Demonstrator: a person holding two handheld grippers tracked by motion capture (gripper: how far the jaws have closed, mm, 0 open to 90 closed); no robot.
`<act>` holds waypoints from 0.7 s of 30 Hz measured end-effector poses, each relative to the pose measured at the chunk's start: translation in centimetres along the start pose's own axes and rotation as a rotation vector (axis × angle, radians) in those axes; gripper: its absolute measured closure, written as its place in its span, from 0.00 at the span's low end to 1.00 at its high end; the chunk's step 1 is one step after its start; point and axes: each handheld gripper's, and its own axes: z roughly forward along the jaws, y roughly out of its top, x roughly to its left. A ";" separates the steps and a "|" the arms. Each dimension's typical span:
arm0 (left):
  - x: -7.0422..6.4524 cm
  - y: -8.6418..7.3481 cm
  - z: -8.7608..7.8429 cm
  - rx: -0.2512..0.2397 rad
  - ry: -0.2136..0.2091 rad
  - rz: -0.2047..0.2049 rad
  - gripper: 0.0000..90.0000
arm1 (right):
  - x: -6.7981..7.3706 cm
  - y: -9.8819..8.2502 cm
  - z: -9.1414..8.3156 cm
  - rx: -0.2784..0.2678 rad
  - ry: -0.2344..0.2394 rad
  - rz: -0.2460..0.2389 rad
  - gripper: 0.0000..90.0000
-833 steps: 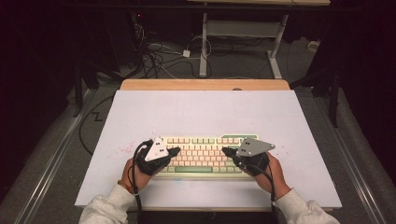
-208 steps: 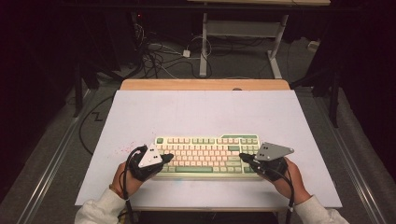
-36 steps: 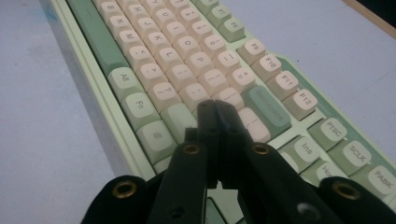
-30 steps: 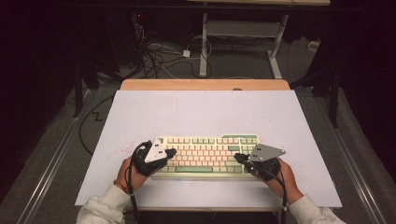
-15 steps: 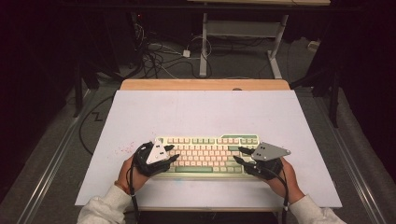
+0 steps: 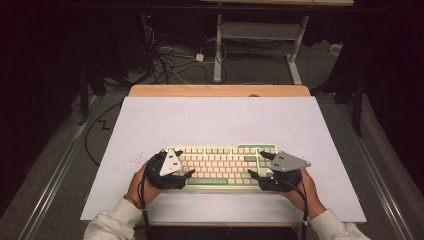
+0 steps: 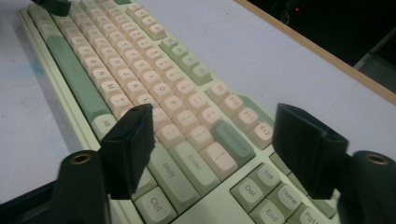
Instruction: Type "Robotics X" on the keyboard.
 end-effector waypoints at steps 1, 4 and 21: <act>-0.1 0.0 0.0 -0.001 0.001 0.003 0.24 | 0.0 0.0 0.0 -0.002 -0.005 0.002 0.28; -0.3 0.0 0.3 0.001 0.018 0.009 0.17 | 0.1 -0.1 0.0 -0.011 -0.022 0.006 0.23; -0.5 0.2 0.1 -0.025 0.065 0.006 0.16 | -0.1 0.0 0.0 -0.027 -0.057 0.012 0.17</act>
